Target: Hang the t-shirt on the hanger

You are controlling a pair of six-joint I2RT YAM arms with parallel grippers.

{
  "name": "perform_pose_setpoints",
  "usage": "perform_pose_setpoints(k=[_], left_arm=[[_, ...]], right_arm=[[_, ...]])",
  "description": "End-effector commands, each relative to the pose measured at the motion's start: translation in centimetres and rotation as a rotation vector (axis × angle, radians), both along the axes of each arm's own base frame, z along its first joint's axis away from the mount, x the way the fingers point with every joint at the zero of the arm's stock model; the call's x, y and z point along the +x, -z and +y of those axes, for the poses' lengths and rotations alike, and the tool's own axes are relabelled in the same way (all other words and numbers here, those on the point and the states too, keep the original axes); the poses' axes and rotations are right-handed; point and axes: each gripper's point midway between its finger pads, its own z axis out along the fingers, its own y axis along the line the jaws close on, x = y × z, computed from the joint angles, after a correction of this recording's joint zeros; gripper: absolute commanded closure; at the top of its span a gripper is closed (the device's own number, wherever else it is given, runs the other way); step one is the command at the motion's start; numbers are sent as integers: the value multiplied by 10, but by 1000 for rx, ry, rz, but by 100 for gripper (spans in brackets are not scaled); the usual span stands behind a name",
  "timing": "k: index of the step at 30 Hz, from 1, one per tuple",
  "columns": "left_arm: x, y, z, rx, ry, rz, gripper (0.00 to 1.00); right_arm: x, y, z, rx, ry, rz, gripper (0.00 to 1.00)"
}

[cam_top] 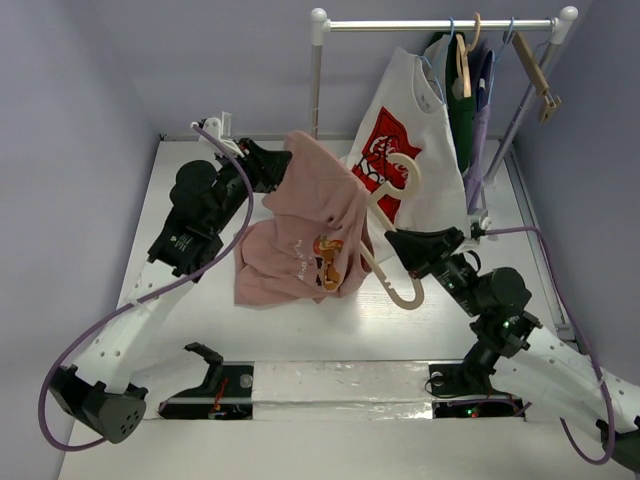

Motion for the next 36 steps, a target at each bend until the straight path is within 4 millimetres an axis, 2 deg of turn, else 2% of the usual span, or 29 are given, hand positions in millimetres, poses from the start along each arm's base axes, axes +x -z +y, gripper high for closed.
perform_pose_setpoints(k=[1,4,5,9,15,17,18,19,23,25,29,32,36], left_arm=[[8,18,6,25,-50,7,76],[14,33,7,53,-68,27,67],[21,42,13,68,-113,39,62],[27,46,12,72,-124,21,60],[37,41,12,101,-145,4,60],[40,41,6,123,-120,-5,60],[41,39,4,124,-113,-13,63],[43,39,3,132,-113,-14,74],[46,25,4,131,-122,-50,100],[43,16,4,117,-116,-71,100],[25,-19,11,63,-113,-140,100],[18,-36,15,54,-114,-169,100],[16,-46,13,56,-97,-180,100]], right_arm=[[-18,-66,-20,139,8,-143,100],[-21,-72,-24,142,11,-154,100],[-23,-73,-25,142,6,-154,100],[-27,-74,-28,147,0,-156,100],[-30,-74,-32,151,2,-161,100],[-31,-74,-33,151,2,-161,100],[-31,-75,-34,154,1,-162,100],[-31,-73,-33,150,0,-158,100],[-32,-71,-34,146,3,-153,100],[-32,-71,-36,146,10,-153,100],[-30,-67,-36,137,13,-146,100],[-30,-66,-34,135,7,-142,100],[-30,-63,-31,125,-2,-135,100]])
